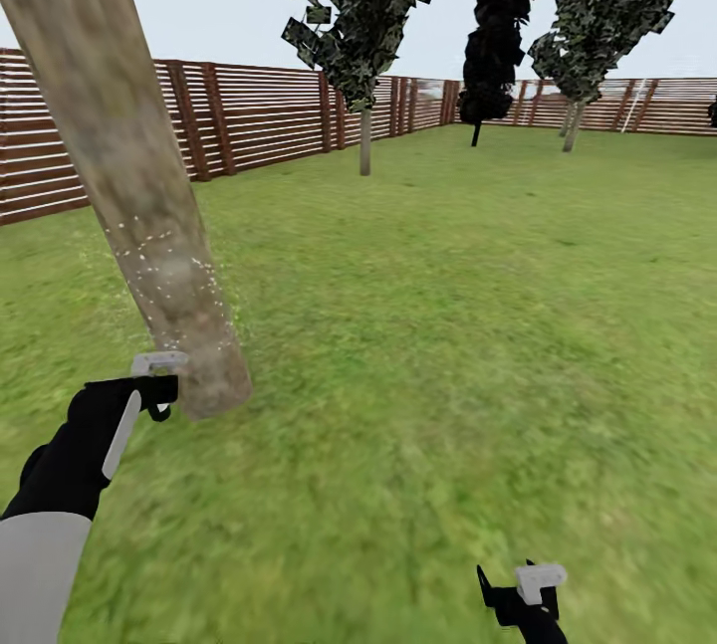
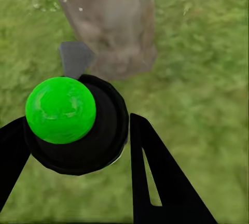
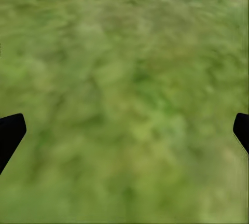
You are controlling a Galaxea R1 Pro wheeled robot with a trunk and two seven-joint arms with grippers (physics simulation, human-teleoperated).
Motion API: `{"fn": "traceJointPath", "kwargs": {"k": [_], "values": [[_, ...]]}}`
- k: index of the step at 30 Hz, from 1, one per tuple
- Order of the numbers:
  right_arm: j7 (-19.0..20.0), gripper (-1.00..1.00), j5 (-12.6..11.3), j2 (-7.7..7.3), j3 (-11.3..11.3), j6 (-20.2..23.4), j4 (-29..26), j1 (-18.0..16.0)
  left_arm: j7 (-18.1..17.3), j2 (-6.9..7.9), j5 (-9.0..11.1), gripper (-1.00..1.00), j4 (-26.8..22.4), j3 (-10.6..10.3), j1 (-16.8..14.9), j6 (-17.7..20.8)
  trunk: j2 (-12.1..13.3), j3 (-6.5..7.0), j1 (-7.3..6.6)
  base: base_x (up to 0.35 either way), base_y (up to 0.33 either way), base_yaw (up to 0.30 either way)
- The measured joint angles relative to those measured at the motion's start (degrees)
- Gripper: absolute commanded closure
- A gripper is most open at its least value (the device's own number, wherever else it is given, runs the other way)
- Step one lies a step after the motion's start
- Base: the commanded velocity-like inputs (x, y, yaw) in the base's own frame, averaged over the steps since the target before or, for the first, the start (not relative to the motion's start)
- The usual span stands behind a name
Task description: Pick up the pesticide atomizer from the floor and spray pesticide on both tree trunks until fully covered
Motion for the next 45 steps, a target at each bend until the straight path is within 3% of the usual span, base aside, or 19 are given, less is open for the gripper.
{"fn": "traceJointPath", "kwargs": {"k": [11,22,41,45], "values": [[0.00,-1.00,0.00,0.00,0.02,0.00,0.00,0.00,1.62,0.00,0.18,1.00,1.85,-0.12,0.00,-2.36,0.00,0.00,0.00,0.182,-0.241,0.035],[0.00,-1.00,0.00,0.00,0.03,0.00,0.00,0.00,2.40,-0.03,0.31,1.00,2.20,-0.17,0.00,-2.58,0.00,0.00,0.00,0.188,-0.233,0.218],[0.00,-1.00,0.00,0.00,-0.01,0.00,0.00,0.00,2.51,-0.24,0.06,1.00,1.71,-0.25,-0.53,-2.29,0.00,0.00,0.00,0.039,-0.268,0.151],[0.00,-1.00,0.00,0.00,0.03,0.00,0.00,0.00,5.21,-0.41,0.38,1.00,-0.48,-0.54,-1.65,-1.78,0.00,0.00,0.00,0.097,-0.216,0.004]]}}
